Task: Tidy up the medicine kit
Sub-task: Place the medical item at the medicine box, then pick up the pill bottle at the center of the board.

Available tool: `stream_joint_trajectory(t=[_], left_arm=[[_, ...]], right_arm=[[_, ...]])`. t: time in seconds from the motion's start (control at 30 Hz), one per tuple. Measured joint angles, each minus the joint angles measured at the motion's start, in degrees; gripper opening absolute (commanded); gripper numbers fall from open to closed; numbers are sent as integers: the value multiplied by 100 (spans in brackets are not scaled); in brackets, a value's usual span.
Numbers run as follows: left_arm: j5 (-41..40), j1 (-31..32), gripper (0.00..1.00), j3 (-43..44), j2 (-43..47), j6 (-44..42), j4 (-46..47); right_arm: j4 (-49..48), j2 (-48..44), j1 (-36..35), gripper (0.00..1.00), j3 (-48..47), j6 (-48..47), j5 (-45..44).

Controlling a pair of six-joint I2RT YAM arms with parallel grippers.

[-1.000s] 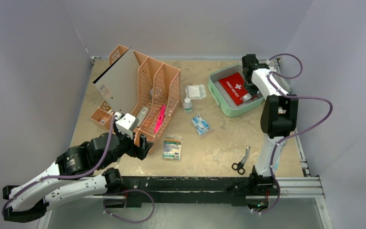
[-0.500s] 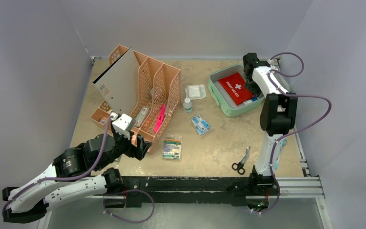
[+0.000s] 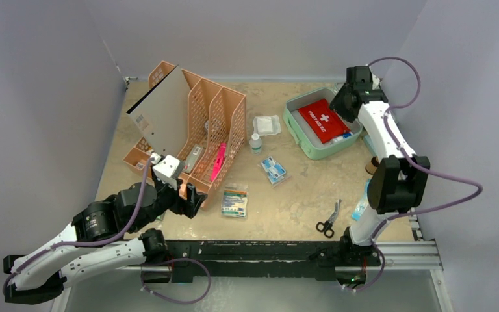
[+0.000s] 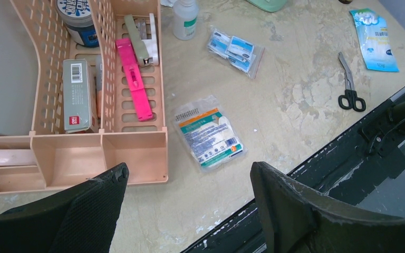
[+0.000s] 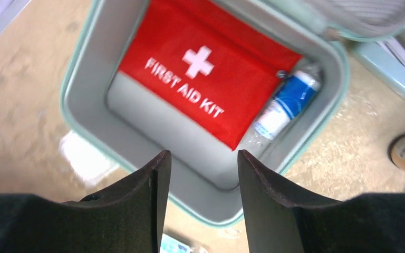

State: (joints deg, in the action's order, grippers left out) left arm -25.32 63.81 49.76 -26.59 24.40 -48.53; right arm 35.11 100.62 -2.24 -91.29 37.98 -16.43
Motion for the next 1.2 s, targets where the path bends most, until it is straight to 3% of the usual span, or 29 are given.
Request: stream_joint_trajectory(t=[0.17, 0.53, 0.73, 1.0, 1.2], left_arm=[[0, 0, 84, 0, 0, 0, 0], [-4, 0, 84, 0, 52, 0, -4], [-20, 0, 84, 0, 140, 0, 0], [0, 0, 84, 0, 131, -2, 0], [-4, 0, 84, 0, 138, 0, 0]], right_arm=[[-474, -595, -173, 52, 726, -800, 1078], [-610, -1930, -1113, 52, 3182, -800, 1456], [-1287, -2767, -1504, 54, 3989, -1012, 1917], [-3156, -2271, -2076, 54, 4070, -1591, 2251], [-3755, -1220, -2533, 57, 3383, -1945, 2299]])
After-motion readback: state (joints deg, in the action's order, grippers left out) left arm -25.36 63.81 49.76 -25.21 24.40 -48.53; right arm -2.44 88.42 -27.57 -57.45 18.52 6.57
